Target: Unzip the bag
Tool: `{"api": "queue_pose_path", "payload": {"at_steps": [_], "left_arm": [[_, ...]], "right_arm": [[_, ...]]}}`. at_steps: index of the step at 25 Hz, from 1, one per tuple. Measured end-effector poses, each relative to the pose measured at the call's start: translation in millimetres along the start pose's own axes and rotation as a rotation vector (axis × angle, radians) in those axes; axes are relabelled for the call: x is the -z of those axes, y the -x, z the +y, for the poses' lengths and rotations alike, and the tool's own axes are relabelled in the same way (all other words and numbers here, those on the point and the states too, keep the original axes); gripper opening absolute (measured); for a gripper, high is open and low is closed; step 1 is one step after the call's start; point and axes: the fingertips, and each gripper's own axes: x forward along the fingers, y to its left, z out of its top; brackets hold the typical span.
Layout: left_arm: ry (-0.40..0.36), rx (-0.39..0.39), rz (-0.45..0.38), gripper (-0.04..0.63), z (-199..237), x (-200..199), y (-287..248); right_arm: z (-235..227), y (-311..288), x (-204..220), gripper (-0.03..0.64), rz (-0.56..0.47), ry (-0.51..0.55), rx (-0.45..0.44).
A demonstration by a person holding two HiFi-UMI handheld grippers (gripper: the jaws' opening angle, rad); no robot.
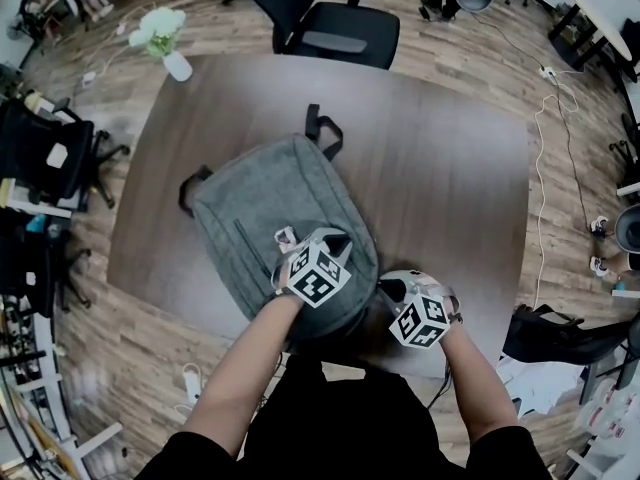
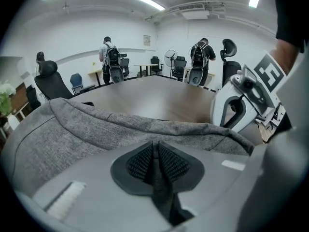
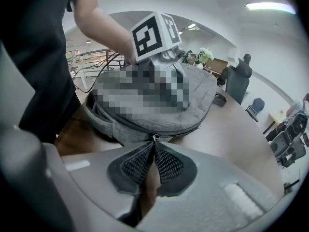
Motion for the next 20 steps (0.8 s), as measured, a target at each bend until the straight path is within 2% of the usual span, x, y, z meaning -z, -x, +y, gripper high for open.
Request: {"api": "queue_pose_path", "payload": {"at_steps": [5, 11, 15, 20], "left_arm": [[0.032, -0.002, -0.01, 0.046, 9.5, -13.7, -10.4], [0.062, -0.03, 0.005, 0.049, 16.7, -17.3, -15.0], [0.093, -0.043, 0.004, 0.048, 23.8, -25.5, -22.4], [0.152, -0.112, 0.001, 0.046, 36.2, -35.7, -32.9]], "right_arm": [[-2.7, 7.4, 4.4, 0.011, 0.02, -0.047, 0.038], [10.6, 13.6, 0.0, 0.011, 0.059, -0.04, 0.016], [13.1, 18.5, 2.5, 0.011, 0.11, -0.065, 0.035], [7.1, 22.9, 5.9, 0.011, 0.17, -0.072, 0.061]]}}
